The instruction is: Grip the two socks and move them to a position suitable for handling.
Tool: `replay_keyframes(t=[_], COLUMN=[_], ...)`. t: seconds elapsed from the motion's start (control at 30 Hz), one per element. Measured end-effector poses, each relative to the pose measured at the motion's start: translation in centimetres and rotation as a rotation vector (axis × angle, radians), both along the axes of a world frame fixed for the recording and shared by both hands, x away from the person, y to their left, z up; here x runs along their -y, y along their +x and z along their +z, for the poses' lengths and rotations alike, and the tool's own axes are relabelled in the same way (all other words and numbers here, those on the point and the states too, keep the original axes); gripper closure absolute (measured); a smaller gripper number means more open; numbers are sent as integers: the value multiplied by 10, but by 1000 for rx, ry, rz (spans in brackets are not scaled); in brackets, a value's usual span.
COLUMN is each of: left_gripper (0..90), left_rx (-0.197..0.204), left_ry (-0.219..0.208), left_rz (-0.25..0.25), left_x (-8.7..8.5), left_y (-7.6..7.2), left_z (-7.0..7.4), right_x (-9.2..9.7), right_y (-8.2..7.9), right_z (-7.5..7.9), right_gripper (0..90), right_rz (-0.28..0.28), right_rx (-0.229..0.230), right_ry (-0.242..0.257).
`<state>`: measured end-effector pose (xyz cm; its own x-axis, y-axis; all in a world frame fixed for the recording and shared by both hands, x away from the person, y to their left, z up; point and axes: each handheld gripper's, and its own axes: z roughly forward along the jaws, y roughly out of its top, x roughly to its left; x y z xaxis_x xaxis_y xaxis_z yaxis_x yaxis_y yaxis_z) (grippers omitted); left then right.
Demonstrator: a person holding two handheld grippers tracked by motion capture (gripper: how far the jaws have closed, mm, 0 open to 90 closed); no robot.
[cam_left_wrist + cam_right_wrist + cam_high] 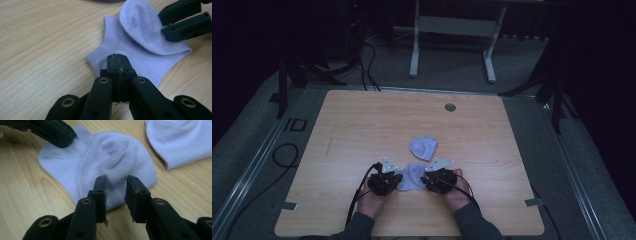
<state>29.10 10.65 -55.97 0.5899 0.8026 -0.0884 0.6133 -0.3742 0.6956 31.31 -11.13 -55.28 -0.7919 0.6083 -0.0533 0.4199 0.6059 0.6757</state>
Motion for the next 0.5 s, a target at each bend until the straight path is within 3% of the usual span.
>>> replay_keyframes(t=[0.27, 0.5], left_gripper=[897, 897], left_rx=[8, 10], left_ry=[2, 4], left_rz=[11, 10], left_x=[2, 2], left_y=[-2, -3], left_z=[0, 0], right_x=[-17, -39], right_y=[0, 12], right_z=[18, 23], right_gripper=[598, 579], right_rz=[5, 21], right_rx=[42, 20], right_ry=[6, 8])
